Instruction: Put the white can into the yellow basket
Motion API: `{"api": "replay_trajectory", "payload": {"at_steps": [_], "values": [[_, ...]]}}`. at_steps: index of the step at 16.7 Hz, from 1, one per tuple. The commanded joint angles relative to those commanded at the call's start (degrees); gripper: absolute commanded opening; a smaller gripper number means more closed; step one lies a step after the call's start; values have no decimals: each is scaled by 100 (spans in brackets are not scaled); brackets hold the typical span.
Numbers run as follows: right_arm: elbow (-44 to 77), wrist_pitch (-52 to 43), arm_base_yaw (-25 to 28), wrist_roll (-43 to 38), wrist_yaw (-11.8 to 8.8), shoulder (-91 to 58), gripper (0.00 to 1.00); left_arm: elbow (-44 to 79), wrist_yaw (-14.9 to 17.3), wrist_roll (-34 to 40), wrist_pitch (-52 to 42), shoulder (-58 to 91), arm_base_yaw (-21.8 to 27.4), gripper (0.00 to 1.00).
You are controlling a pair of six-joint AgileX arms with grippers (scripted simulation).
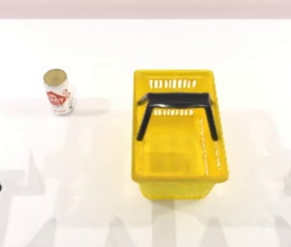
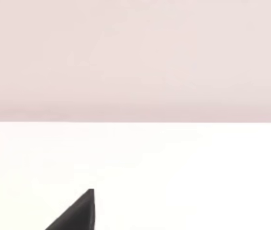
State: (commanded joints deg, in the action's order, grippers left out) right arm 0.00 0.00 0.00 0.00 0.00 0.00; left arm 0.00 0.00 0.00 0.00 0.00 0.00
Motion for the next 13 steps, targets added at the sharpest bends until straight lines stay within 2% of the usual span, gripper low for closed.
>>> {"api": "replay_trajectory", "payload": {"at_steps": [6,13], "values": [[0,0,0,0,0,0,100,453,54,-161,-452,546,108,100],[0,0,0,0,0,0,100,2803,233,-904,-2615,3469,557,100]]}}
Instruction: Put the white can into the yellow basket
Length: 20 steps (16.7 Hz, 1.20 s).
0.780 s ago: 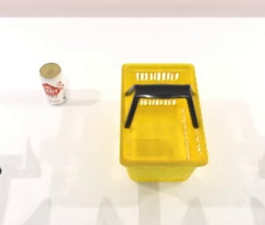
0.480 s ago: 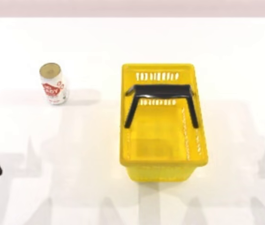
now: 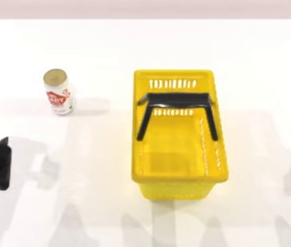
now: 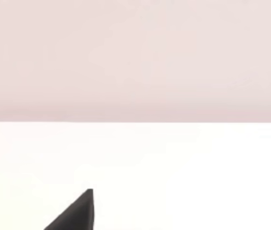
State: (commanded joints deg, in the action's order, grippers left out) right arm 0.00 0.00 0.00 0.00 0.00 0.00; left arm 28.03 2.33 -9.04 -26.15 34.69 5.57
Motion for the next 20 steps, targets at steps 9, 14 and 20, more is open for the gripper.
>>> {"api": "replay_trajectory", "payload": {"at_steps": [9,14,20], "values": [[0,0,0,0,0,0,100,4429,72,-1337,-3465,5343,521,100],[0,0,0,0,0,0,100,7068,-7,-1986,-4787,7963,642,100],[0,0,0,0,0,0,100,9604,-147,-2502,-5461,9961,642,100]]}}
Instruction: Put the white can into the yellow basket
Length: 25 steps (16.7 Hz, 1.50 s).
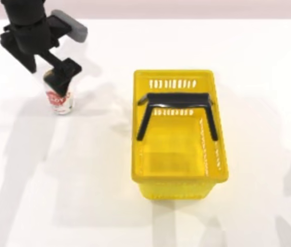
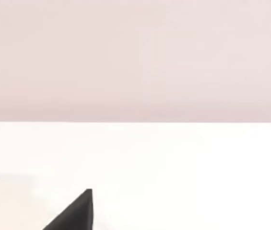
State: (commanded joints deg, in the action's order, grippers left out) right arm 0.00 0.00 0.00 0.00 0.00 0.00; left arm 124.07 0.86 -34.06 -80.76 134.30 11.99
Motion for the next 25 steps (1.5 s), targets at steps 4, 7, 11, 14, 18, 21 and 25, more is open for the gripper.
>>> {"api": "replay_trajectory", "payload": {"at_steps": [4,7,11,14,18,21,25], "values": [[0,0,0,0,0,0,100,683,-54,-144,-91,492,-22,100],[0,0,0,0,0,0,100,700,-55,-147,-92,504,-23,100],[0,0,0,0,0,0,100,587,-55,-142,15,489,-19,100],[0,0,0,0,0,0,100,109,-55,-146,485,489,-23,100],[0,0,0,0,0,0,100,-413,-55,-154,1028,510,-29,100],[0,0,0,0,0,0,100,-420,-55,-154,1035,511,-30,100],[0,0,0,0,0,0,100,-420,-55,-154,1035,511,-30,70]]}}
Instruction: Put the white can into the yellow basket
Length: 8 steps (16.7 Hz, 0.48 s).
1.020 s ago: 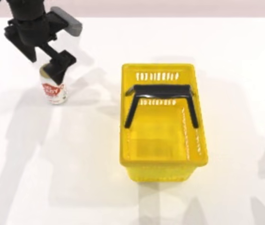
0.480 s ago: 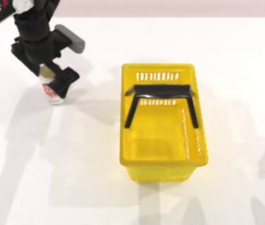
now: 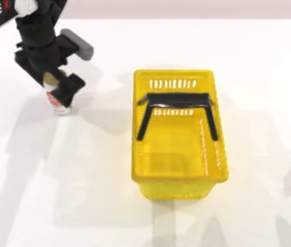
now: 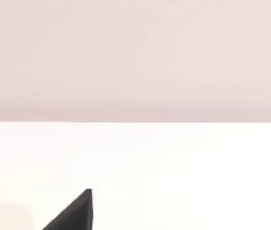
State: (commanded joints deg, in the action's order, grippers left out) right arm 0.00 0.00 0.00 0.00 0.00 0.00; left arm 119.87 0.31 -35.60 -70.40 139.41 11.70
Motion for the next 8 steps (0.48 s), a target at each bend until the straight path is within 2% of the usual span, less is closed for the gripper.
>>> {"api": "replay_trajectory", "payload": {"at_steps": [8], "values": [[0,0,0,0,0,0,100,0,0,0,0,0,0,10]]}}
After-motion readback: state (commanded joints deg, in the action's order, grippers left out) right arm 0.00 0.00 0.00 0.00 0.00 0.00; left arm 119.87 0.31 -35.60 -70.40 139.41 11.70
